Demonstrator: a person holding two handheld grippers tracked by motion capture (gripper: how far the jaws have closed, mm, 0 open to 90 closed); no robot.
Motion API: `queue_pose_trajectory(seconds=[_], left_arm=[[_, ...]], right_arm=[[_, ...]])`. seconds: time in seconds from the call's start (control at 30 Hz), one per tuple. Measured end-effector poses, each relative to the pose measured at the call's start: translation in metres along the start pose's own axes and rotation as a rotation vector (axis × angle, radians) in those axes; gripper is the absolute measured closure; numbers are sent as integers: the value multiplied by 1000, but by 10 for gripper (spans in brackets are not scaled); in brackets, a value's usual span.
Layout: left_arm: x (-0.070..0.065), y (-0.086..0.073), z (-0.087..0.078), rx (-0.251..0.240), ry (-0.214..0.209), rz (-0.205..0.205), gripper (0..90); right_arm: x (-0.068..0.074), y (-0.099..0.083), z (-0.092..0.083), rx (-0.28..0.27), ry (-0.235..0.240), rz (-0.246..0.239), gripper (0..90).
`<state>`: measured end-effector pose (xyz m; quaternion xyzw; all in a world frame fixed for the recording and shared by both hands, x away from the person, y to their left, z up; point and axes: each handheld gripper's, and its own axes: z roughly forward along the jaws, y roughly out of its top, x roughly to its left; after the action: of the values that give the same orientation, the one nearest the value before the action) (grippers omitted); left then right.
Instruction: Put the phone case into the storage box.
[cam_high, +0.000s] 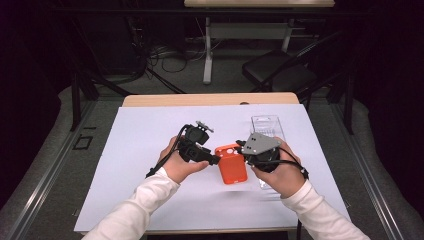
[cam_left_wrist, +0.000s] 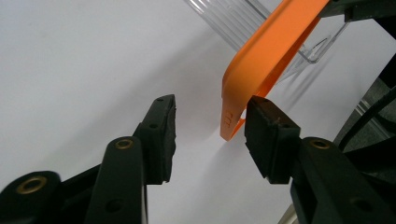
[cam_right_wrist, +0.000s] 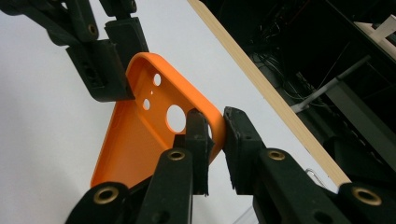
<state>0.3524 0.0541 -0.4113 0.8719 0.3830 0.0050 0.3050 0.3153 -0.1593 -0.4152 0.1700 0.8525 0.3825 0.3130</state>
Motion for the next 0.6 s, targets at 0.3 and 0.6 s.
queue_pose_trajectory(seconds=[0.3, 0.6], left_arm=[[3, -6, -6, -58, -52, 0, 469], [9, -13, -5, -97, -32, 44, 460]], right_arm=[[-5, -3, -1, -18, 4, 17, 805], [-9, -3, -2, -37, 3, 22, 805]])
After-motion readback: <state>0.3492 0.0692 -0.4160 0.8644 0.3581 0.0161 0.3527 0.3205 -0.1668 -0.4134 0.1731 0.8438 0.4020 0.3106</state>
